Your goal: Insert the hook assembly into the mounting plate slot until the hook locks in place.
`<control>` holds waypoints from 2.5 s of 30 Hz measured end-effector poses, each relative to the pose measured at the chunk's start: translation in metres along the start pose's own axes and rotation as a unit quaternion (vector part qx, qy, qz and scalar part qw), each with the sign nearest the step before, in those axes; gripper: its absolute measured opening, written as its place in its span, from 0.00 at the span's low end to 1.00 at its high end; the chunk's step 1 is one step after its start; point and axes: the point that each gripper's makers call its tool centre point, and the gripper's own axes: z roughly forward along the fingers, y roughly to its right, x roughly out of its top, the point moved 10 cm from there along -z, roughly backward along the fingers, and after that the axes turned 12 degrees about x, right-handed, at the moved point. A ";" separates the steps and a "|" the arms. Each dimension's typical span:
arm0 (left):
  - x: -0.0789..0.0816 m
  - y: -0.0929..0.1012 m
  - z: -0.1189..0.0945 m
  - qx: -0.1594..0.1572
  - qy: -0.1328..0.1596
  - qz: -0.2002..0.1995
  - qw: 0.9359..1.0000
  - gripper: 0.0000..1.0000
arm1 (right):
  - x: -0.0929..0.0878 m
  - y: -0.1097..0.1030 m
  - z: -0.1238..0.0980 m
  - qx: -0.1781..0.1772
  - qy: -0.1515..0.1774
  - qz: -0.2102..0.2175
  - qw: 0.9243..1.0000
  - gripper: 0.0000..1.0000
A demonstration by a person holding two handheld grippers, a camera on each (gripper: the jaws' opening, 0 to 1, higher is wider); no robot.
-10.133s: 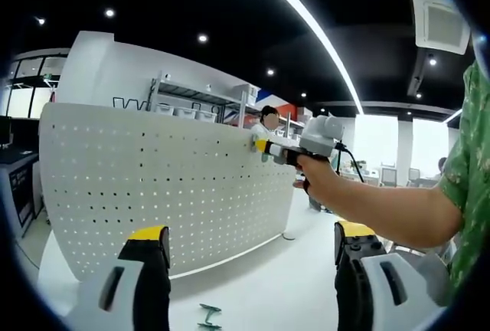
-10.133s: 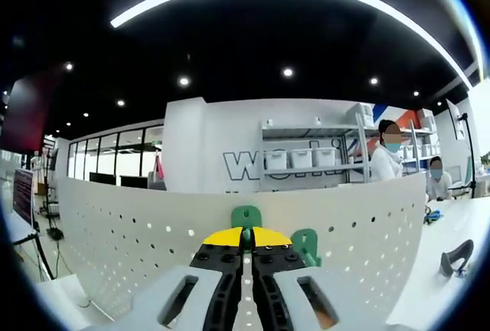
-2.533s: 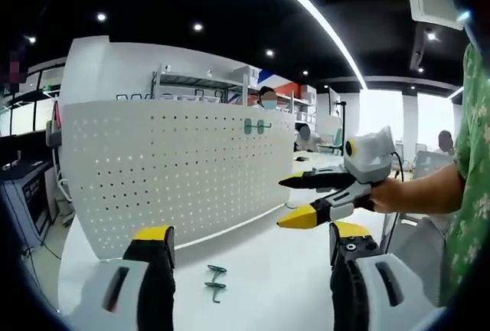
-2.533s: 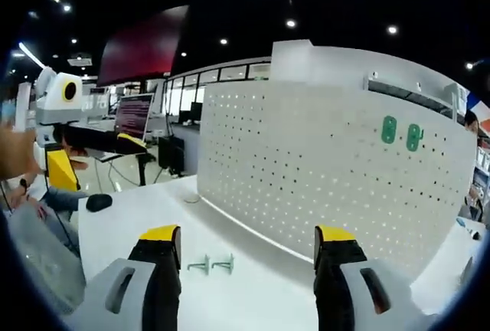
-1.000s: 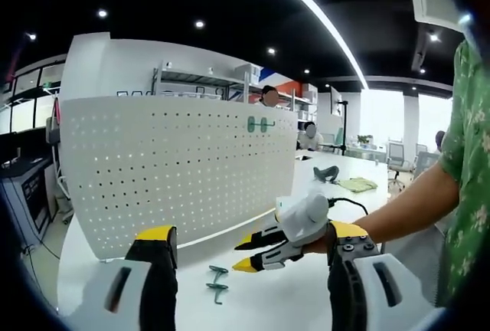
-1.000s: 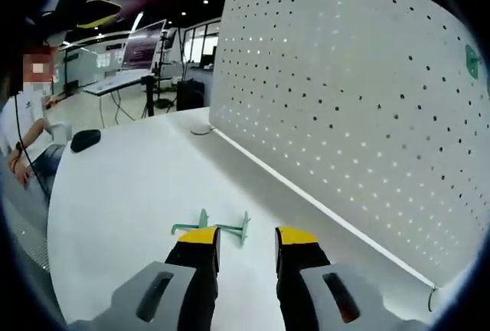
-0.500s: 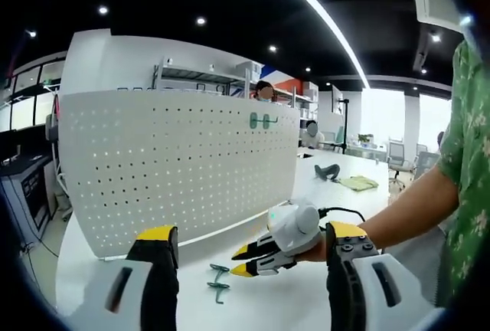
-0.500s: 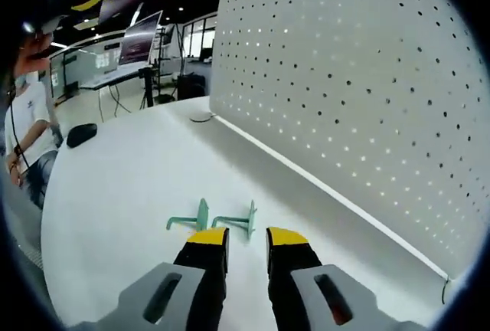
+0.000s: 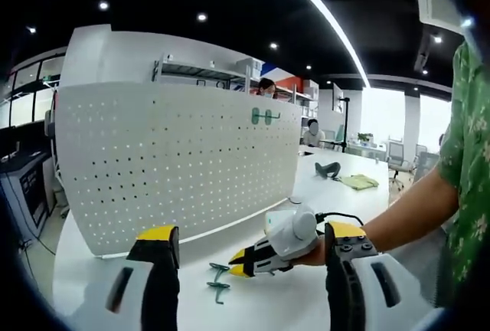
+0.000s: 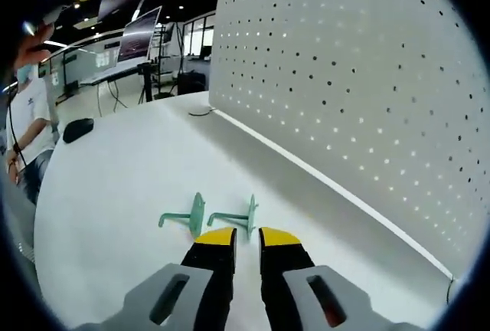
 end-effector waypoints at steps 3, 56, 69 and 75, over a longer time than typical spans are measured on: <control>-0.001 -0.001 0.002 0.000 -0.002 -0.001 1.000 0.80 | 0.000 0.000 0.001 0.001 0.001 -0.002 1.000 0.09; -0.002 0.002 0.004 -0.008 -0.011 0.014 1.000 0.78 | 0.021 0.011 -0.039 0.013 0.027 0.056 0.998 0.00; 0.000 0.012 0.002 -0.017 -0.010 0.040 0.999 0.76 | 0.044 0.011 -0.082 0.026 0.080 0.116 0.990 0.00; 0.003 0.015 0.000 -0.020 -0.005 0.053 0.998 0.76 | 0.054 0.007 -0.098 0.039 0.097 0.137 0.985 0.00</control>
